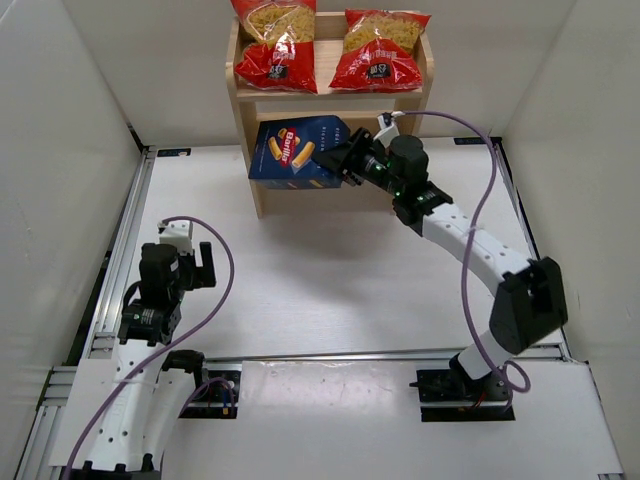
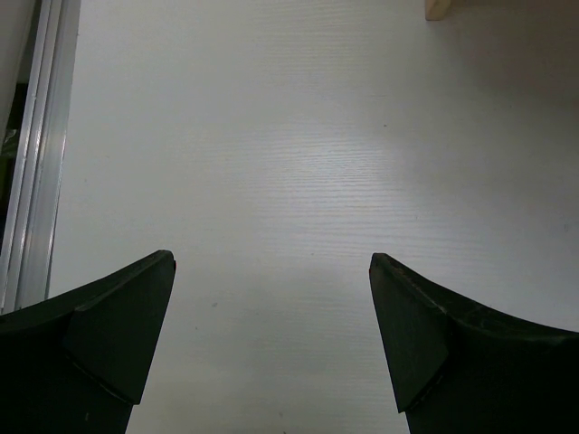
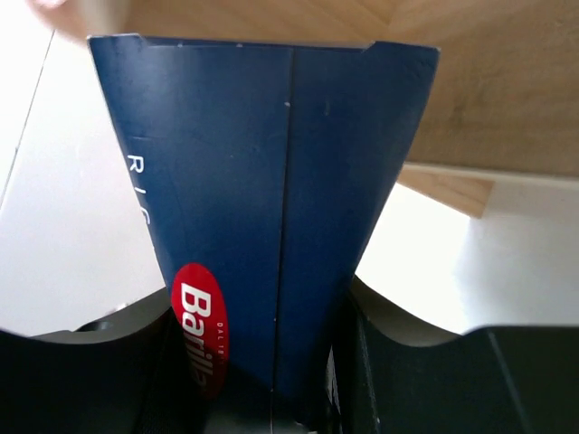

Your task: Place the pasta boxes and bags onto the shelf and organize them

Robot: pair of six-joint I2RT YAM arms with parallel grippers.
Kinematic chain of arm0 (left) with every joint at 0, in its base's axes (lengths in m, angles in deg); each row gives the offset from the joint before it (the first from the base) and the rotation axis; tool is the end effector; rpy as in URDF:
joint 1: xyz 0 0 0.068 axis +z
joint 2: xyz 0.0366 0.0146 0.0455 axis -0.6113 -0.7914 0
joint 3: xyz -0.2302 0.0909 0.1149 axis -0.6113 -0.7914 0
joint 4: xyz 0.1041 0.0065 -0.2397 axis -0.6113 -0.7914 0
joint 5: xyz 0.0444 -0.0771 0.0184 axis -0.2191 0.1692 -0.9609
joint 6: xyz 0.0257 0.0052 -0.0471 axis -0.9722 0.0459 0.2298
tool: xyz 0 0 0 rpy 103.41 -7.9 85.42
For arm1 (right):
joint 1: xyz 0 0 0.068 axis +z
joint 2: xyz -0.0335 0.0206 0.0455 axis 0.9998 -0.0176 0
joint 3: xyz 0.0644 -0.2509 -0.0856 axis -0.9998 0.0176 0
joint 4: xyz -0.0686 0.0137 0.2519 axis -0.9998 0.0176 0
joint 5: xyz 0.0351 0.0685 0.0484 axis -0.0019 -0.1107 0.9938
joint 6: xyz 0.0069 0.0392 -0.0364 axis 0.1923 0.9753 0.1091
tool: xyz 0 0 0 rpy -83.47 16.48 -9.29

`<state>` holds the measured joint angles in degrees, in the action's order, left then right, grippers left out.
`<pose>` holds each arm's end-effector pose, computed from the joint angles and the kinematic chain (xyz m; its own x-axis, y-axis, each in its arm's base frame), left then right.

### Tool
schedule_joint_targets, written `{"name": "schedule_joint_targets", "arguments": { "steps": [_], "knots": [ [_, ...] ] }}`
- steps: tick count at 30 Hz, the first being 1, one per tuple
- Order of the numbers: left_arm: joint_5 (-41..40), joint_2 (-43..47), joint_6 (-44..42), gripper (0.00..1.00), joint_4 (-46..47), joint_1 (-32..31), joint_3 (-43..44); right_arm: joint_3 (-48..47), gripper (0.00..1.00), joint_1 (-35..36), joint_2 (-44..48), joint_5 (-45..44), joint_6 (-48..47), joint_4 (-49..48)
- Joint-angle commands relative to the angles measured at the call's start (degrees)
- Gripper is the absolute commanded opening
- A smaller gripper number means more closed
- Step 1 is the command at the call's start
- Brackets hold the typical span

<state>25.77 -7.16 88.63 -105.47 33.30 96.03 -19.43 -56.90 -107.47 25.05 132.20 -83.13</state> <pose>0.1315 -0.0050 0.2718 -0.5385 0.0475 -0.8413 -0.0400 0.9959 0.0818 0.3119 0.2064 0.3762 -0.6069 0.5829 -0.5402 -0.4097 0.3530 0.8412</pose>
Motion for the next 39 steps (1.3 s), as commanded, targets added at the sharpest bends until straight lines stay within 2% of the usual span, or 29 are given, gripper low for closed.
{"name": "schedule_joint_targets", "arguments": {
  "steps": [1, 4, 9, 12, 15, 19, 21, 23, 29, 30, 31, 35, 38, 39],
  "knots": [
    [-1.3, 0.1, 0.4, 1.00, -1.1, 0.3, 2.2, -7.0, 0.00, -0.3, 0.8, 3.6, 6.4, -21.3],
    [-1.3, 0.6, 0.4, 1.00, -1.8, 0.9, 1.6, -7.6, 0.00, -1.3, -0.5, 1.3, 5.8, -22.7],
    [-1.3, 0.6, 0.4, 1.00, -2.3, 0.9, 1.1, -12.1, 0.00, -4.0, -4.8, 2.0, 4.5, -17.5],
    [-0.7, 0.6, 0.4, 1.00, -2.3, 0.9, 0.6, -15.7, 0.00, -5.4, -9.2, 5.7, 8.1, -18.2],
    [-0.2, 0.0, 0.4, 1.00, -2.3, 0.9, 0.6, -19.0, 0.00, -5.9, -13.0, 5.7, 9.7, -19.8],
    [-0.2, 0.0, 0.4, 1.00, -2.3, 0.9, 0.6, -24.7, 0.00, -5.9, -17.3, 6.3, 9.7, -13.1],
    [-0.2, 0.0, 0.4, 1.00, -2.3, 0.9, 0.6, -25.2, 0.11, -5.9, -18.1, 6.9, 10.3, -12.6],
    [-0.2, 0.0, 0.4, 1.00, -2.3, 1.4, 0.6, -25.2, 0.16, -5.9, -18.6, 5.5, 10.9, -10.9],
    [-0.2, 0.5, 0.4, 1.00, -2.3, 1.4, 0.0, -24.4, 0.16, -5.3, -19.6, 1.7, 13.0, -6.9],
    [-0.2, 0.5, 0.4, 1.00, -2.3, 1.4, 0.0, -23.7, 0.19, -5.3, -19.6, 0.9, 13.0, -6.3],
    [-0.2, 0.5, 0.4, 1.00, -2.3, 1.4, 0.0, -23.6, 0.30, -5.3, -19.6, -0.5, 13.0, -5.8],
    [-0.2, 0.5, 0.4, 1.00, -2.3, 1.4, 0.0, -28.2, 0.56, -4.8, -23.6, -0.5, 14.3, -5.2],
    [-0.2, 0.5, 0.4, 1.00, -2.3, 1.9, 0.0, -34.2, 0.73, -4.8, -26.9, -3.8, 14.9, 1.4],
    [-0.2, 0.5, 0.4, 1.00, -2.3, 1.9, 0.0, -35.9, 0.76, -4.2, -27.8, -5.2, 14.9, 7.5]
  ]
}}
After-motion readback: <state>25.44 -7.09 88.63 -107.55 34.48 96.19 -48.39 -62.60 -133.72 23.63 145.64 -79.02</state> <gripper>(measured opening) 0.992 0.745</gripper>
